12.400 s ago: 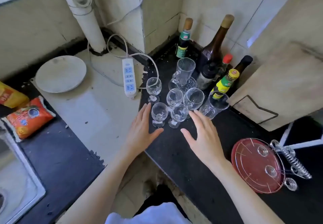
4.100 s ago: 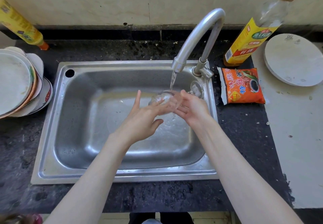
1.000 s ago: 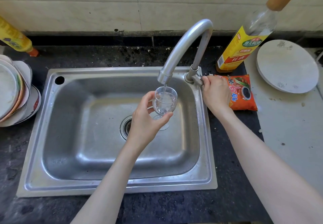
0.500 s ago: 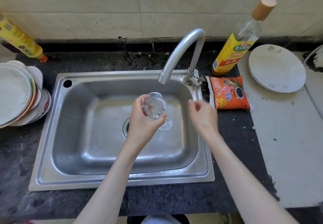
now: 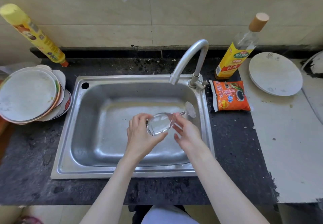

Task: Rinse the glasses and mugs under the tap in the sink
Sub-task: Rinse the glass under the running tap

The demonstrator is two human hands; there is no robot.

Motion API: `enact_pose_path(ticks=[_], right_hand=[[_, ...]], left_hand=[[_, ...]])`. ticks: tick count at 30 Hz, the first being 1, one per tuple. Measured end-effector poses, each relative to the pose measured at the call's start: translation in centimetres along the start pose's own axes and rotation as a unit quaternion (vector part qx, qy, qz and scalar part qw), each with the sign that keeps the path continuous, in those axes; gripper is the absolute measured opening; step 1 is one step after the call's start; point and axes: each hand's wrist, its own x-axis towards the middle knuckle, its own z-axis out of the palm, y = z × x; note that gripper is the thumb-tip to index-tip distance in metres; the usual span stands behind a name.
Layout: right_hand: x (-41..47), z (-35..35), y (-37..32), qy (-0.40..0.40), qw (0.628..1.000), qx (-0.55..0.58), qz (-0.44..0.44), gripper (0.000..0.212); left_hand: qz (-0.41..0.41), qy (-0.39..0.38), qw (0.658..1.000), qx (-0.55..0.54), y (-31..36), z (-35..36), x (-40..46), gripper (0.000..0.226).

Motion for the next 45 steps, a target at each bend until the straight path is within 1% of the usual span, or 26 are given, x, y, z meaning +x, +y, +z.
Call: enact_pose_path(ticks=[2, 5, 8, 11, 13, 16, 20, 22, 25, 26, 29, 30, 31, 33, 34, 36, 38, 39, 40, 41, 42, 43, 45], right_hand=[[-0.8, -0.4, 0.4, 0.022, 0.993, -0.083, -0.084, 0.022], [-1.8, -0.6, 0.8, 0.018, 0.961, -0.183, -0.207, 0.007], [-2.4, -0.1, 1.6, 0.015, 0.916, -0.267, -0.299, 0.007], [-2.7, 0.6, 2.2, 0.008, 0.877, -0.311, -0.366, 0.005], [-3.1, 0.7, 2.3, -0.004, 0.858, -0.323, -0.399, 0.007], [-3.5, 0.7, 2.2, -0.023, 0.867, -0.294, -0.402, 0.011], [-4.5, 0.5, 2.1, -0.048, 0.870, -0.286, -0.399, 0.035], [-5.5, 0.4, 1.8, -0.052, 0.872, -0.277, -0.400, 0.033], [-7.3, 0.1, 1.4, -0.059, 0.873, -0.270, -0.401, 0.014], [-7.8, 0.1, 1.4, -0.050, 0.878, -0.260, -0.399, 0.012], [-9.2, -0.7, 1.1, -0.007, 0.890, -0.202, -0.408, 0.023], [-9.8, -1.1, 1.0, 0.006, 0.896, -0.179, -0.406, 0.025], [-10.4, -1.8, 1.1, 0.020, 0.900, -0.156, -0.406, 0.025], [-11.9, -3.4, 1.4, 0.067, 0.907, -0.104, -0.404, 0.018], [-12.7, -4.5, 1.7, 0.097, 0.910, -0.069, -0.396, 0.014], [-14.5, -7.3, 2.6, 0.150, 0.912, 0.009, -0.382, 0.009], [-16.6, -10.5, 4.0, 0.200, 0.906, 0.099, -0.360, 0.013], [-17.9, -12.2, 4.7, 0.225, 0.898, 0.138, -0.352, 0.017], [-19.8, -14.5, 5.8, 0.260, 0.879, 0.174, -0.358, 0.019], [-21.3, -16.4, 6.6, 0.287, 0.863, 0.186, -0.371, 0.020], [-22.3, -17.4, 6.9, 0.305, 0.856, 0.177, -0.379, 0.020], [-23.9, -19.2, 7.8, 0.333, 0.843, 0.168, -0.388, 0.020], [-28.2, -23.2, 10.4, 0.391, 0.807, 0.163, -0.411, 0.020]], left_hand=[[0.010, -0.013, 0.998, 0.057, -0.7, 0.2, -0.4, 0.062], [0.027, -0.013, 0.995, 0.092, -1.5, 0.5, -1.2, 0.066], [0.009, -0.005, 0.997, 0.077, -1.7, 0.7, -2.1, 0.075], [0.000, 0.020, 0.998, 0.060, -1.8, 0.7, -2.6, 0.068], [0.003, 0.027, 0.998, 0.056, -1.6, 0.4, -2.7, 0.064], [0.012, 0.042, 0.998, 0.047, -1.0, -0.1, -2.7, 0.062], [0.015, 0.044, 0.998, 0.038, -0.3, -0.4, -3.5, 0.063], [0.030, 0.043, 0.998, 0.036, 0.1, -0.8, -3.9, 0.063], [0.074, 0.044, 0.995, 0.041, 1.1, -1.7, -3.9, 0.065], [0.079, 0.034, 0.995, 0.053, 1.4, -2.0, -3.9, 0.065], [0.132, -0.004, 0.990, 0.056, 2.3, -2.7, -4.0, 0.069], [0.155, -0.032, 0.986, 0.059, 2.8, -3.1, -4.2, 0.073], [0.180, -0.068, 0.979, 0.075, 3.2, -3.6, -4.5, 0.081], [0.236, -0.134, 0.956, 0.109, 3.9, -4.4, -5.2, 0.096], [0.265, -0.157, 0.945, 0.114, 4.3, -4.7, -5.6, 0.098], [0.313, -0.175, 0.927, 0.107, 5.2, -4.7, -6.5, 0.097], [0.350, -0.197, 0.909, 0.108, 6.5, -4.3, -7.9, 0.095], [0.378, -0.208, 0.894, 0.123, 7.2, -4.0, -8.7, 0.096], [0.419, -0.219, 0.870, 0.142, 8.4, -3.3, -9.9, 0.097], [0.450, -0.223, 0.851, 0.152, 9.4, -2.7, -10.7, 0.099], [0.467, -0.219, 0.843, 0.152, 10.1, -2.6, -11.0, 0.100], [0.493, -0.223, 0.828, 0.147, 11.5, -2.1, -12.0, 0.100], [0.549, -0.254, 0.783, 0.144, 14.9, -0.5, -15.2, 0.097]])
